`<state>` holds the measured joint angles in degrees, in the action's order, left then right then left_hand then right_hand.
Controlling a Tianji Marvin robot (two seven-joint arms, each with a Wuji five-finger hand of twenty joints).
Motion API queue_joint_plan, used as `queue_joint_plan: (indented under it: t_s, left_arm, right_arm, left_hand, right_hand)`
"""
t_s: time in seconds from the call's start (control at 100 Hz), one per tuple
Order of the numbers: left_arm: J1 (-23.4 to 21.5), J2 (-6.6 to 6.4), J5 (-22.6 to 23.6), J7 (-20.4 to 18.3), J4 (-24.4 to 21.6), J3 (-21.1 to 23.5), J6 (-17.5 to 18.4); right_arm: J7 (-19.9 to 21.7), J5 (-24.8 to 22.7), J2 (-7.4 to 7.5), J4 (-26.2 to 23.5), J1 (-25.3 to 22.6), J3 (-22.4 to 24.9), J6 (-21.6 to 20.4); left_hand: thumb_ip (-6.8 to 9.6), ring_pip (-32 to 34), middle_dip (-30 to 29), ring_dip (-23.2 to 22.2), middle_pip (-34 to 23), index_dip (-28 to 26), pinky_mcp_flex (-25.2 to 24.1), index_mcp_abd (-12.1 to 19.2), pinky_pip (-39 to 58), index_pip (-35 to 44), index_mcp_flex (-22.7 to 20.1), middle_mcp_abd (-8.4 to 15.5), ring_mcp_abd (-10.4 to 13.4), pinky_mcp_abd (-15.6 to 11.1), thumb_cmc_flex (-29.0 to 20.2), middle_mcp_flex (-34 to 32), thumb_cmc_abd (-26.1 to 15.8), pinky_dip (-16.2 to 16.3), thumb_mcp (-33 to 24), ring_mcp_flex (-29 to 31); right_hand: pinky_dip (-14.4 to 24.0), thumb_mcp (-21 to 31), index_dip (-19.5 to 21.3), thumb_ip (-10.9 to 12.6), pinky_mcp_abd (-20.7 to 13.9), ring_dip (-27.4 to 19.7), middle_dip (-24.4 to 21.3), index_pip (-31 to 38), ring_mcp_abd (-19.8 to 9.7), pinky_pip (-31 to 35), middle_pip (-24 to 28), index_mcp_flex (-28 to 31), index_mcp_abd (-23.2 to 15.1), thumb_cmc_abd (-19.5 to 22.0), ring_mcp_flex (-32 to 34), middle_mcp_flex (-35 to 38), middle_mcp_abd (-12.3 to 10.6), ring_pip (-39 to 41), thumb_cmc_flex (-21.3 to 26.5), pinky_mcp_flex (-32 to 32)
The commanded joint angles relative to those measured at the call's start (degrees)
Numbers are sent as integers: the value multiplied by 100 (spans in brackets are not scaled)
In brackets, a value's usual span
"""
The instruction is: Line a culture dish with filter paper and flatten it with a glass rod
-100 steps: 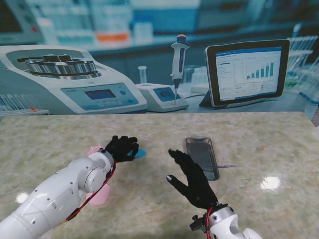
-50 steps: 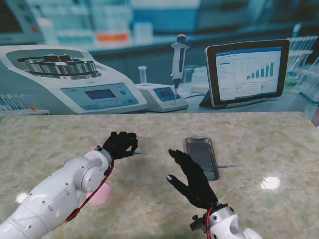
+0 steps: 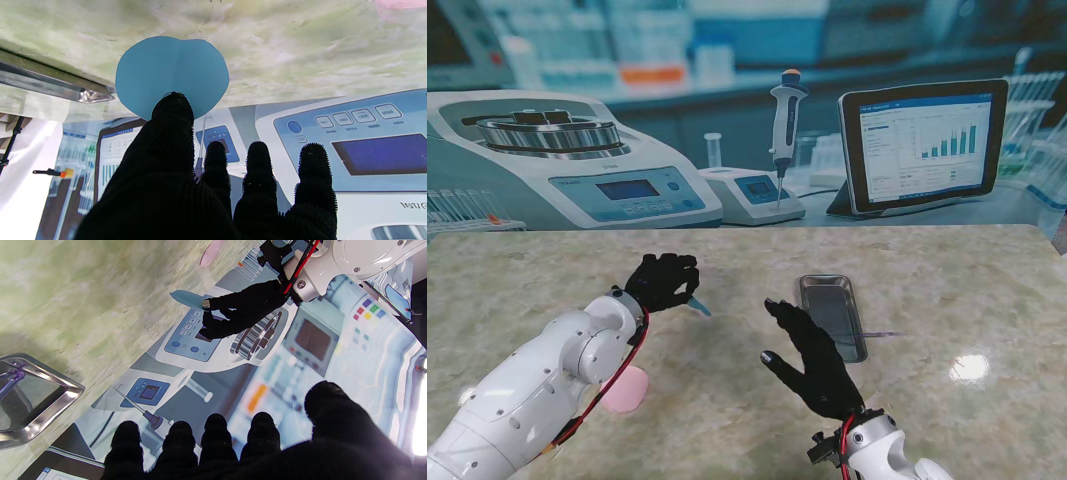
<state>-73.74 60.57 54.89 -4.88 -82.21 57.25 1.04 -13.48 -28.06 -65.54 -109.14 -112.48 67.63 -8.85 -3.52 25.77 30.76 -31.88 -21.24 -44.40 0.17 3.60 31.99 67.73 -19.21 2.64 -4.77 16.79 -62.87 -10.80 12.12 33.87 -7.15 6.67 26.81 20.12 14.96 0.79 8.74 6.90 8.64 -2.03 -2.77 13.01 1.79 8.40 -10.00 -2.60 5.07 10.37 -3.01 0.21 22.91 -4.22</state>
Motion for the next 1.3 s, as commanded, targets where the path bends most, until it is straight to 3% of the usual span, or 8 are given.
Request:
queue_joint_plan:
  t_s: [0.0, 0.21, 0.78, 1.29]
  left_arm:
    - [-22, -22, 42, 0, -75, 44, 21]
    - [-195, -37, 229, 40, -213, 359, -27]
    - [-1253, -118, 915, -60, -850, 1985, 147]
    - [-1592, -121, 1100, -27, -897, 2384, -30]
  right_arm:
    - [4, 5, -25, -16, -40, -27, -2]
    - [0, 2, -25, -18, -46, -24, -3]
    - [23, -17, -17, -20, -39, -52, 4]
    - [36, -21, -15, -61, -54, -57, 43]
  left_hand:
    - [162, 92, 4, -101, -96, -136, -87, 161, 177, 249, -136, -13, -44, 75, -302, -88, -18, 59, -199, 62]
    - [157, 98, 25, -106, -126, -189, -83, 136, 180, 216, -119, -47, -64, 83, -288, -84, -16, 63, -228, 63]
    - [153, 9, 27, -73, -135, -229, -146, 91, 119, 173, -145, -101, -58, 84, -291, -76, -13, 49, -245, -46]
    - [162, -51, 25, -86, -123, -238, -164, 37, 62, 135, -143, -118, -63, 65, -276, -71, -4, 66, -281, -75]
  right_hand:
    - [109, -161, 61, -39, -29, 25, -7, 34, -83, 9, 46, 37, -123, 174, -88, -121, -194, -129, 37, -71]
    - [110, -162, 70, -44, -25, 26, -5, 32, -82, 12, 48, 38, -127, 172, -88, -119, -191, -127, 38, -70]
    - [112, -161, 78, -48, -23, 22, -6, 21, -82, 19, 39, 36, -123, 171, -90, -129, -199, -130, 34, -73]
    - [108, -155, 77, -47, -25, 18, -4, 18, -82, 15, 33, 36, -120, 166, -89, -125, -195, -130, 31, -74]
